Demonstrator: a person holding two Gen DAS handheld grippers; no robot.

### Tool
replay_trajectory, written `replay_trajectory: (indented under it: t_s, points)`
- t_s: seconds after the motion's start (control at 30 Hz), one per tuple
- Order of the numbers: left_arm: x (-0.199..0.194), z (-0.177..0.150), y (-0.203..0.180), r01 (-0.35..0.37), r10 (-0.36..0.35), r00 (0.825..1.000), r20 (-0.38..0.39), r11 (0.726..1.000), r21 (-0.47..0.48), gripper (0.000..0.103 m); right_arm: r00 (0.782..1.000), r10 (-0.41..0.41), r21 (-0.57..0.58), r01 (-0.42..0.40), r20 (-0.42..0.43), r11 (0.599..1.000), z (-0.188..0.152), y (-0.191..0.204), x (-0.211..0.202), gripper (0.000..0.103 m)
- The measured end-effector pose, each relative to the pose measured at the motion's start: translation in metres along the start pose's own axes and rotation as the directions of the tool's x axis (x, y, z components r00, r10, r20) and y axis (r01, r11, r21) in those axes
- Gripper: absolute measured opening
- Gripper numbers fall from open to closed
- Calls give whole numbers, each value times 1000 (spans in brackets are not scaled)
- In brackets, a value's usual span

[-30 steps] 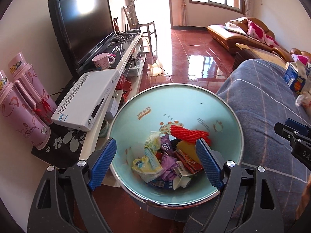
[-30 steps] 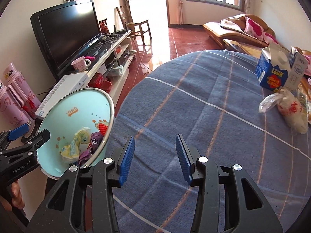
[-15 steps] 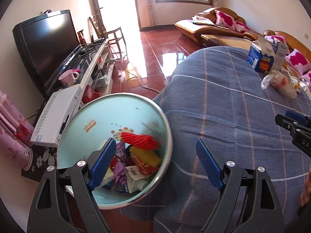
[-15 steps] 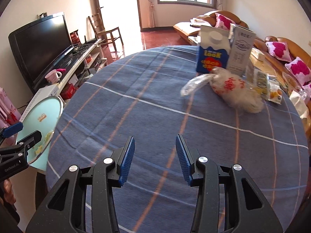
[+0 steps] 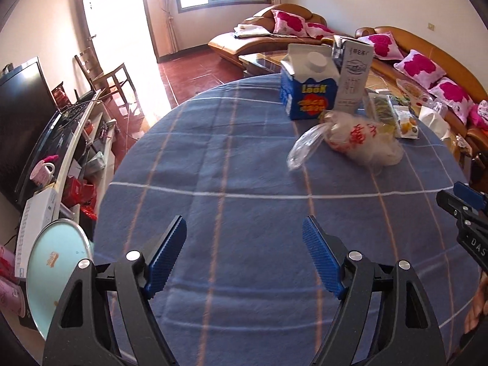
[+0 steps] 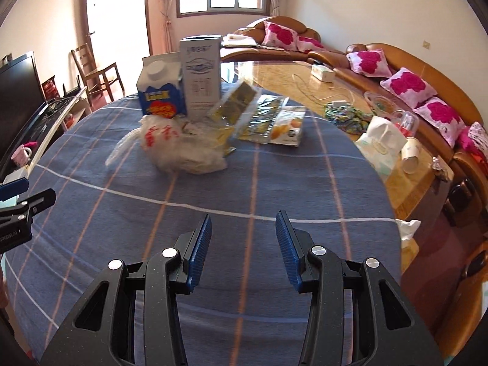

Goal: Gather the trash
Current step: 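Move both open tools back over the table toward the remaining items, then grasp the clear plastic bag with red print using the left tool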

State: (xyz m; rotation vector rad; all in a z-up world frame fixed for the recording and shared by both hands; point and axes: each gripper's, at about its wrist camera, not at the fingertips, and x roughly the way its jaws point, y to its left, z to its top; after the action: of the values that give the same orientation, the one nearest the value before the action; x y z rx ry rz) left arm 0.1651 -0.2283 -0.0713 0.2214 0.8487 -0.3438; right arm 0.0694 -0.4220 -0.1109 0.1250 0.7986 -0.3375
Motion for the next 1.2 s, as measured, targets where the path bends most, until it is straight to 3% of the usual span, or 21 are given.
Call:
replay_trajectory:
  t_s: [0.23, 0.57, 0.63, 0.7, 0.73, 0.8, 1.0, 1.2]
  points:
    - [25, 37, -55, 30, -30, 999, -11, 1000, -1, 76, 998, -63, 50, 64, -11, 997, -7, -70, 4, 44]
    - [67, 77, -105, 65, -74, 996, -54, 986, -151, 78, 997, -75, 125, 78, -26, 989, -21, -120, 2, 44]
    - [79, 77, -111, 55, -68, 994, -84, 986, -155, 75, 997, -68, 125, 72, -31, 990, -23, -121, 3, 44]
    - [92, 72, -114, 63, -81, 989, -122, 988, -144, 49, 998, -60, 122, 64, -34, 990, -23, -121, 2, 44]
    - [97, 67, -113, 64, -83, 987, -135, 988, -140, 47, 998, -55, 121, 59, -35, 991, -23, -120, 2, 44]
    - [92, 62, -114, 63, -70, 991, -110, 996, -69, 39, 999, -38, 117, 41, -29, 992, -20, -117, 3, 44]
    - [64, 51, -79, 48, -44, 996, -73, 998, 51, 35, 997, 74, 80, -73, -8, 994, 7, -84, 15, 44]
    - [46, 48, -20, -75, 79, 997, -12, 976, 204, 35, 962, 271, -67, -271, -17, 960, 59, -23, 46, 44]
